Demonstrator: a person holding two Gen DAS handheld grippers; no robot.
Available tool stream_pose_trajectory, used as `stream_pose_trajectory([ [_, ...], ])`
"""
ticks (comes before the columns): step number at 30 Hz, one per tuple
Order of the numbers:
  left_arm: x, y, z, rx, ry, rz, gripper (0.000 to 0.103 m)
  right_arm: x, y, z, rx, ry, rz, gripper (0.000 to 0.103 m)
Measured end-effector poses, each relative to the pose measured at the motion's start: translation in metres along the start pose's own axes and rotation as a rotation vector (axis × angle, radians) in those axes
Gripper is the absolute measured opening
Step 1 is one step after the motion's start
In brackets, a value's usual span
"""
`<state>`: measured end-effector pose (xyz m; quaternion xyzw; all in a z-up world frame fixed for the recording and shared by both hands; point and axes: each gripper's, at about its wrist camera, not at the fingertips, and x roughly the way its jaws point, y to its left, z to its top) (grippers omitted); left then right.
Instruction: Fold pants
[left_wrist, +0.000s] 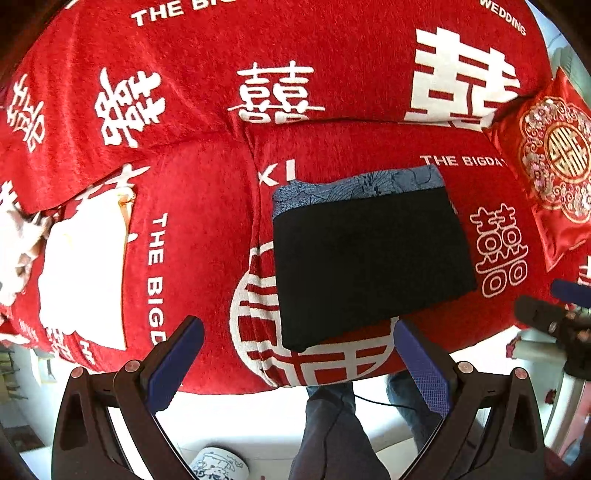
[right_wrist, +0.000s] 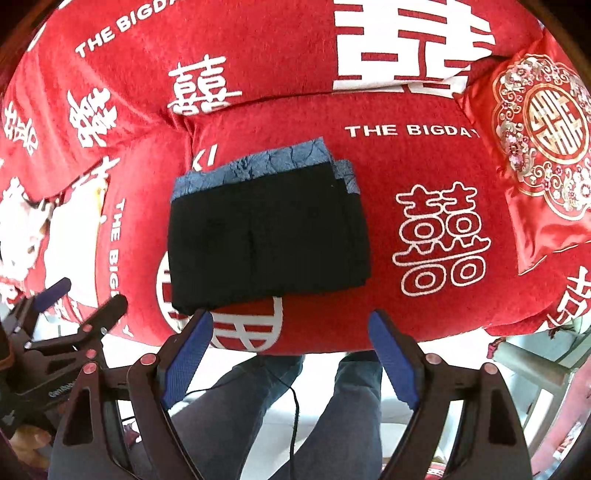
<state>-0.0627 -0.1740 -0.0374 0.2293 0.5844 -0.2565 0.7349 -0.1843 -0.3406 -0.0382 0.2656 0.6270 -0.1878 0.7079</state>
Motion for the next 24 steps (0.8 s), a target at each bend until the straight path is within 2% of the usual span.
stream_pose_trajectory([
  [3,-0.011,-0.006,-0.003,-0.035,-0.006,0.011,0.103,-0.007,-0.002,-0.002,-0.038,0.011,-0.013,0.088],
  [12,-0.036,-0.028,-0.012,-0.045,-0.03,0.042,0.103,-0.028,-0.022,-0.005,-0.066,0.004,0.004,0.088],
  [24,-0.045,-0.038,-0.011,-0.049,-0.035,0.059,0.103,-0.036,-0.028,-0.001,-0.087,-0.003,0.003,0.088],
])
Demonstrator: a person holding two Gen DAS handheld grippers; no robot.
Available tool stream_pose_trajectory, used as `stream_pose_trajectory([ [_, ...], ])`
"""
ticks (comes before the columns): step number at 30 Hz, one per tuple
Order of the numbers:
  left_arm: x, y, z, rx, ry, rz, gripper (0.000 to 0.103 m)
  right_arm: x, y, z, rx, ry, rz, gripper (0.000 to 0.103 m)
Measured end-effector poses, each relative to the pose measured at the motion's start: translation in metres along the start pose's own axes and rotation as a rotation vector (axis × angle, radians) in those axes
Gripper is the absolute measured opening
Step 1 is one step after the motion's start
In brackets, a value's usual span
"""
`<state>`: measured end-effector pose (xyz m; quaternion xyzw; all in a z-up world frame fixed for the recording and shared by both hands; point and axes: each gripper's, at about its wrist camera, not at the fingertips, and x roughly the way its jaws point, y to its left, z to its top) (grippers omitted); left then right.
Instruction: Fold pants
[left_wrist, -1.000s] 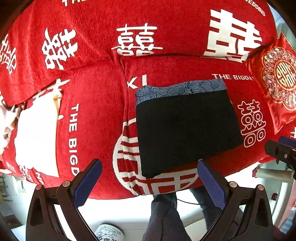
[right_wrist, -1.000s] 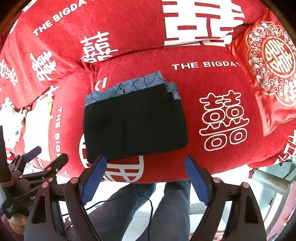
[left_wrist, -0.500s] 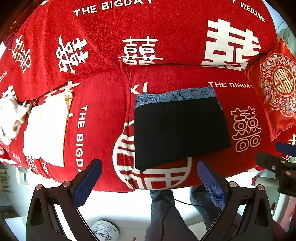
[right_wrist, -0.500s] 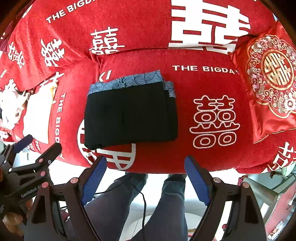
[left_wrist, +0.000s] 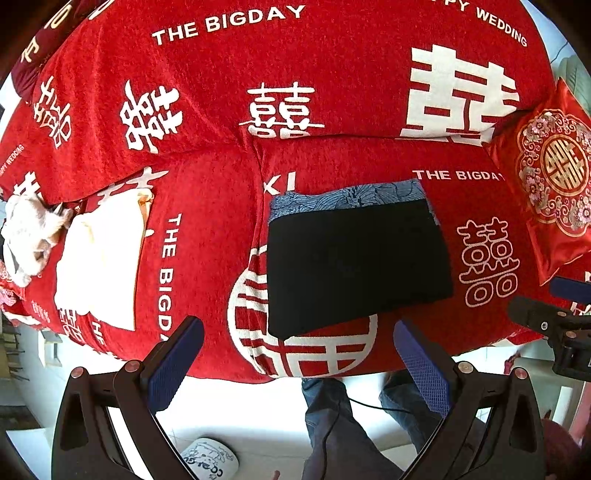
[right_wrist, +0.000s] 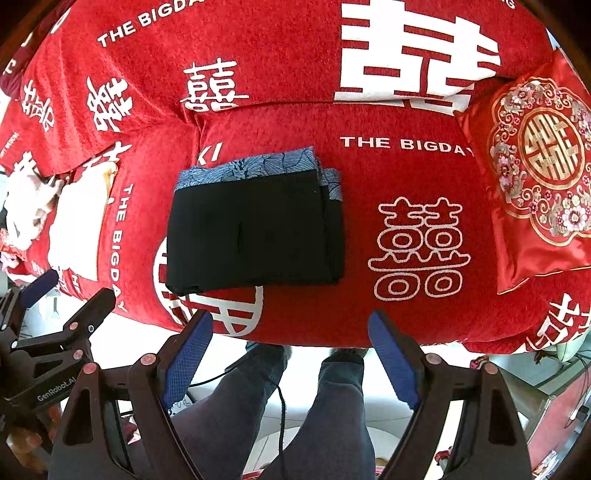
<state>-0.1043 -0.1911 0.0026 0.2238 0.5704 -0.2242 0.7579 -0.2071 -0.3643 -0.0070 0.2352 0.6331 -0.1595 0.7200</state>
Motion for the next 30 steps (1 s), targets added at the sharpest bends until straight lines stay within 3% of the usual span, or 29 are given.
stream_pose_trajectory([
  [30,0.0009,0.0018,0.0026,-0.023,0.013,0.002,0.103,-0.0013,0.006,0.0016,-0.042,-0.004,-0.016,0.088],
])
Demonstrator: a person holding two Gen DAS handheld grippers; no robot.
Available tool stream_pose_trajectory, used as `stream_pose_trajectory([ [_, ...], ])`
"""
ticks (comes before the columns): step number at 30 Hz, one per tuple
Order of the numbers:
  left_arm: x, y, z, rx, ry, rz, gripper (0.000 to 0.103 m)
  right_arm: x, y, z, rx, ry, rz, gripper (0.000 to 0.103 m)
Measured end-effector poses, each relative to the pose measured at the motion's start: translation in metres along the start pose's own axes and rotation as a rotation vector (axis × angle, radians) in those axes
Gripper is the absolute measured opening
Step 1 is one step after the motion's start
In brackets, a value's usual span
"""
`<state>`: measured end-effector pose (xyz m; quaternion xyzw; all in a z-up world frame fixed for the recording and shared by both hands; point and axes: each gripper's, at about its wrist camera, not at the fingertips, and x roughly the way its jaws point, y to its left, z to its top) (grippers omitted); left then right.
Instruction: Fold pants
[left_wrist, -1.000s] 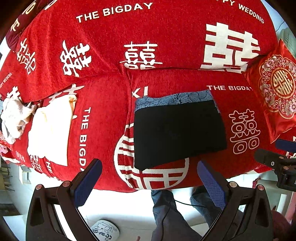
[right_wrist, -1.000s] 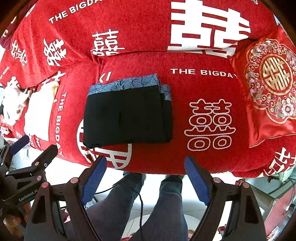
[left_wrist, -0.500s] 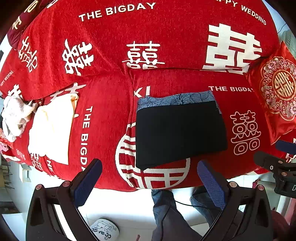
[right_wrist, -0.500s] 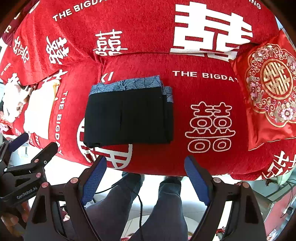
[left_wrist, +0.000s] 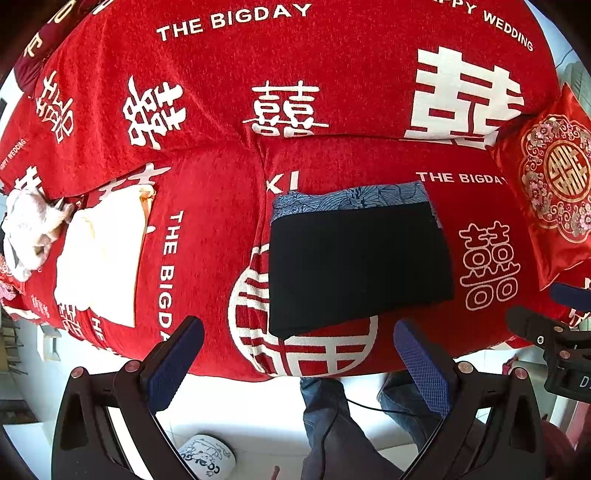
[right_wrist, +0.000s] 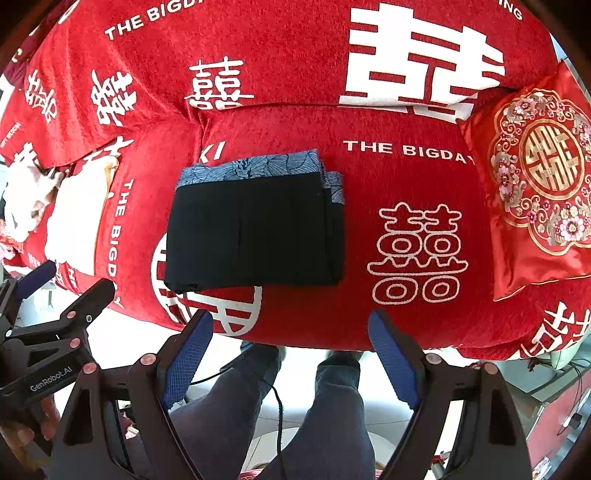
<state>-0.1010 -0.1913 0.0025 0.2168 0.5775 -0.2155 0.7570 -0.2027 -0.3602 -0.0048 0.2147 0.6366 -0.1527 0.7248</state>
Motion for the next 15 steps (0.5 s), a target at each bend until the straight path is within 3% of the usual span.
stream_pose_trajectory([
  [15,-0.0019,-0.0012,0.0,0.009,-0.006,0.001,0.103,-0.0004,0.0002,-0.0044,0.004,-0.006,0.002,0.088],
])
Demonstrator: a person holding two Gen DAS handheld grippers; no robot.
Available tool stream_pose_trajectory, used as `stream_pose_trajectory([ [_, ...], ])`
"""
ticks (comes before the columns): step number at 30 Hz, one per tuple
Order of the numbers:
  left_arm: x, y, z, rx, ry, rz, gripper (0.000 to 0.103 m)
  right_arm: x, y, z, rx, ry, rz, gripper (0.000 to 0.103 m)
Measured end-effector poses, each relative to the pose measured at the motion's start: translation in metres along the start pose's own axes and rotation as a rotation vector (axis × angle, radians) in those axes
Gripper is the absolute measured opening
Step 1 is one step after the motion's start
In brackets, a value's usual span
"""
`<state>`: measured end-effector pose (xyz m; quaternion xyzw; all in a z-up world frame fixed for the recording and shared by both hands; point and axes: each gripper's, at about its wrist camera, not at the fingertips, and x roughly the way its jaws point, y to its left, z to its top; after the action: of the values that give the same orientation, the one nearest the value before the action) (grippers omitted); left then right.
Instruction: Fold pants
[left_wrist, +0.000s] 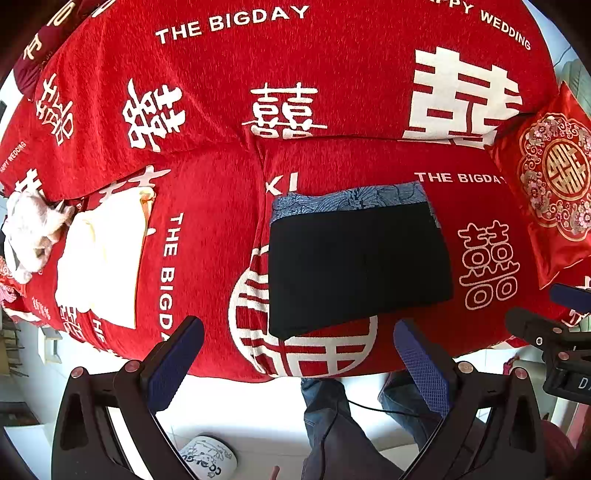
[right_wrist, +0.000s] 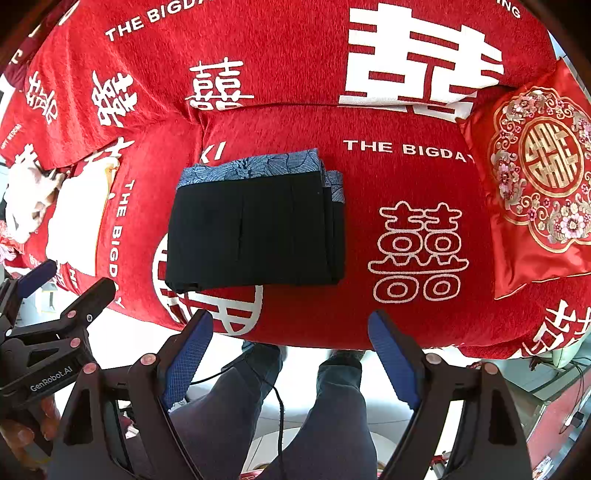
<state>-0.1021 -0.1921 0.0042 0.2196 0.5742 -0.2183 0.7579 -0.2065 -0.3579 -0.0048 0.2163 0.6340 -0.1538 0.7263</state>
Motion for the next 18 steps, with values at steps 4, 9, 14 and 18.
stream_pose_trajectory([
  [4,-0.0009,0.0007,0.0005,0.005,-0.001,-0.001,0.103,-0.0007,0.0011,-0.0008,0.001,-0.002,0.0,0.088],
  [9,-0.0009,0.0008,0.0003,0.005,-0.001,-0.002,0.103,-0.0009,0.0016,-0.0011,0.001,-0.002,0.0,0.088],
  [14,-0.0013,0.0015,0.0002,0.007,-0.002,-0.004,0.103,-0.0008,0.0017,-0.0013,0.0,-0.002,0.0,0.088],
  [18,-0.0014,0.0012,0.0003,0.007,-0.002,-0.004,0.103,-0.0009,0.002,-0.0018,0.001,-0.002,0.0,0.088],
])
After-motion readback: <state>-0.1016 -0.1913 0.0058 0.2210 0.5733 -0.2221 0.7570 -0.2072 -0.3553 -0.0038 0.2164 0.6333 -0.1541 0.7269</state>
